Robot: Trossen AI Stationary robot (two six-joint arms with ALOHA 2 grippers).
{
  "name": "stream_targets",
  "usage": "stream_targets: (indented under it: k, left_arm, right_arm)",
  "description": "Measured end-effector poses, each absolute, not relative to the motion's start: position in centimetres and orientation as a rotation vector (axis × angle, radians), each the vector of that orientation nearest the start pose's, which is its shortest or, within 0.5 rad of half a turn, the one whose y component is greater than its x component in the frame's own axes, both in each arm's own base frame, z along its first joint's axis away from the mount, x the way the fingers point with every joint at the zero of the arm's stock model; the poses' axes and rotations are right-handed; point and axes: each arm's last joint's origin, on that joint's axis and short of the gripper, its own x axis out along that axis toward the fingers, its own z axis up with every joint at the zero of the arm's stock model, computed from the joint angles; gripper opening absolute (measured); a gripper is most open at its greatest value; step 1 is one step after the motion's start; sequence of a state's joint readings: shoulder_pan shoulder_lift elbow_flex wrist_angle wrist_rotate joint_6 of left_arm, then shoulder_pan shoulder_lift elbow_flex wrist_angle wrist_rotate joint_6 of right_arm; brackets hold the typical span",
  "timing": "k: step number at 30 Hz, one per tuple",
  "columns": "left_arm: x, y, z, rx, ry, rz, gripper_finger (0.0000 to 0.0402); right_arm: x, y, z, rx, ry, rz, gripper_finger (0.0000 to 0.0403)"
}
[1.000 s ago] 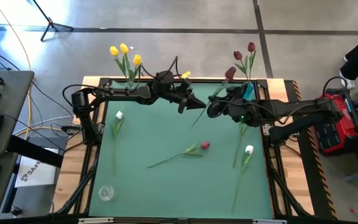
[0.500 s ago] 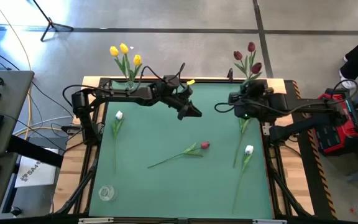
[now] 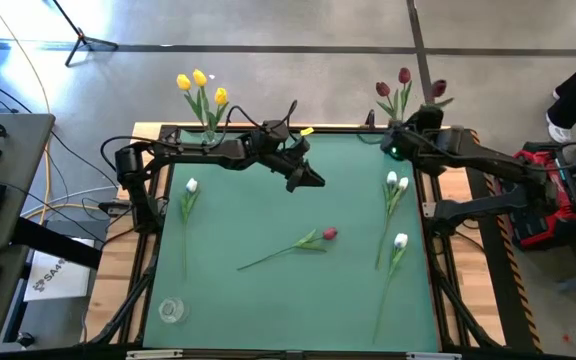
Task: Sort flowers into vase by color
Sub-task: Put the top red tulip into the blue vase
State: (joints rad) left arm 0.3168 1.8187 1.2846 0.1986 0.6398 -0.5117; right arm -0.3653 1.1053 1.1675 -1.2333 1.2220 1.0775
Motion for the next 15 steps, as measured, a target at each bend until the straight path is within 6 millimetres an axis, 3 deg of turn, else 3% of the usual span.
stream_targets:
  k: [7, 15]
  left_arm:
    - [39.7, 11.5, 25.6, -0.627, 0.363, -0.188, 0.0067]
    - [39.7, 11.5, 25.6, -0.627, 0.363, -0.186, 0.0067]
  right_arm:
    - [14.9, -11.7, 33.9, 0.276, 0.155, -1.901, 0.0003]
    - [15.7, -14.1, 32.5, 0.314, 0.156, -1.837, 0.0003]
